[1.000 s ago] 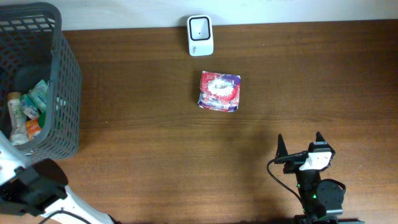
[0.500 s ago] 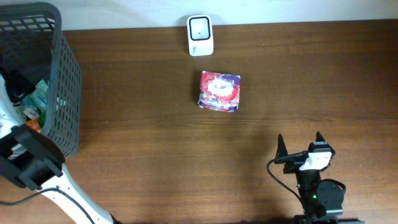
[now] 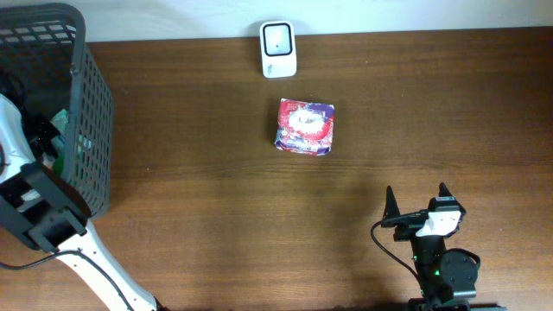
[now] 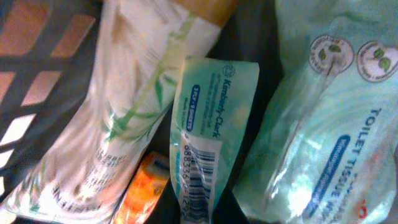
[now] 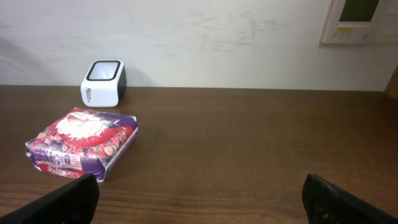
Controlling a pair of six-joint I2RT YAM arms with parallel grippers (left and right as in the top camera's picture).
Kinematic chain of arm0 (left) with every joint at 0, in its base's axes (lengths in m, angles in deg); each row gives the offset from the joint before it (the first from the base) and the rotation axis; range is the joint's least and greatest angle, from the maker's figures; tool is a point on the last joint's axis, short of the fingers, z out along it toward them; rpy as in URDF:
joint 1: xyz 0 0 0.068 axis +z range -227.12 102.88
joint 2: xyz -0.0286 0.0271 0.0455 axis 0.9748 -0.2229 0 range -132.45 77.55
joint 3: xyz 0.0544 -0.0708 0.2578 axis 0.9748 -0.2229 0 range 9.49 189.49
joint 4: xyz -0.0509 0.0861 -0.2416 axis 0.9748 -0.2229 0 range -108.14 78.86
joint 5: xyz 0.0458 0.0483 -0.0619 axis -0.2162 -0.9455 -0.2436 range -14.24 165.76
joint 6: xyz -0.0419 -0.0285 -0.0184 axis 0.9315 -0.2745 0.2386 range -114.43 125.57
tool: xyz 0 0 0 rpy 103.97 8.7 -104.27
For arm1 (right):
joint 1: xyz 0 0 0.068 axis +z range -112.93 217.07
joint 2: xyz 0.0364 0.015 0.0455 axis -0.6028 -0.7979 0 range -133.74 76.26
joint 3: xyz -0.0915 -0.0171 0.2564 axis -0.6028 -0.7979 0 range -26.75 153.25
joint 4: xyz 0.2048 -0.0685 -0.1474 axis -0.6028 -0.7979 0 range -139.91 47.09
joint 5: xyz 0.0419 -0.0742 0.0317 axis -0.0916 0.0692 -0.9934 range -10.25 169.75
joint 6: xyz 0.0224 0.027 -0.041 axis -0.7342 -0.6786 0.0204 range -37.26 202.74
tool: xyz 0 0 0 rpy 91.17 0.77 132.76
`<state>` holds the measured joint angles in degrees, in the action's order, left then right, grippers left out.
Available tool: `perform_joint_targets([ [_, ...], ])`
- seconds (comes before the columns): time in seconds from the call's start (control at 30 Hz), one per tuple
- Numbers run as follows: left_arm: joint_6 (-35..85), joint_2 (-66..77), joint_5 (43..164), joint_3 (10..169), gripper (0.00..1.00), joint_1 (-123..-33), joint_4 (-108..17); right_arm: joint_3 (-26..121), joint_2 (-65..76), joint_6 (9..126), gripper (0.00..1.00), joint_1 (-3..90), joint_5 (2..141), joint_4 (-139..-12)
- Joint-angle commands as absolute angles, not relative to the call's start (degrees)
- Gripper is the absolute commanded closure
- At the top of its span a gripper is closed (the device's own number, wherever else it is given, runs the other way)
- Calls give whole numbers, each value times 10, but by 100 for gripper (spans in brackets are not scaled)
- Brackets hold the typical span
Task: Scan the item barcode
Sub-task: 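Reach the left gripper back into the basket and grasp a small item, then place the small green-white box beside the snack pack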
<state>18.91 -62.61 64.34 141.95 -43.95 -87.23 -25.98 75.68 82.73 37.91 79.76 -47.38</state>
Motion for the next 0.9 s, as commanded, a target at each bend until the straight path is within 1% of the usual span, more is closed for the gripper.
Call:
perform_joint_targets([
  [0.0,253,-560,648,1483,100,-439,-883,-264,761,825,1,382,800,-476],
  [0.07,253,-493,687,1509,100,-439,-882,-264,761,825,1,382,800,-476],
  [0.13,253,-420,690,1513,100,-443,-882,-264,761,825,1,382,800,-476],
  [0.17,252,-382,713,1513,100,-449,-885,-264,761,825,1,382,800,-476],
  [0.2,234,-333,780,1513,100,-457,-885,-264,761,825,1,382,800,-476],
  [0.23,195,-286,871,1513,100,-472,-870,-264,761,825,1,382,800,-476],
  [0.27,187,-259,947,1513,100,-492,-868,-264,761,825,1,382,800,-476],
  [0.3,187,-246,986,1513,100,-508,-875,-264,761,825,1,382,800,-476],
  [0.33,187,-235,1026,1513,100,-554,-889,-264,761,825,1,382,800,-476],
  [0.4,156,-238,1024,1508,100,-657,-891,-264,761,825,1,382,800,-476],
  [0.47,149,-258,955,1491,100,-767,-892,-264,761,825,1,382,800,-476],
  [0.5,149,-274,925,1486,100,-805,-892,-264,761,825,1,382,800,-476],
  [0.57,149,-335,897,1478,100,-892,-893,-264,761,825,1,382,800,-476],
  [0.63,153,-397,839,1478,100,-942,-893,-264,761,825,1,382,800,-476],
  [0.7,153,-488,729,1478,100,-985,-897,-264,761,825,1,382,800,-476],
  [0.73,153,-521,707,1478,100,-994,-900,-264,761,825,1,382,800,-476],
  [0.8,154,-580,706,1477,100,-1008,-909,-264,761,825,2,382,800,-476],
  [0.87,201,-643,706,1475,100,-1015,-908,-264,761,825,1,382,800,-476],
])
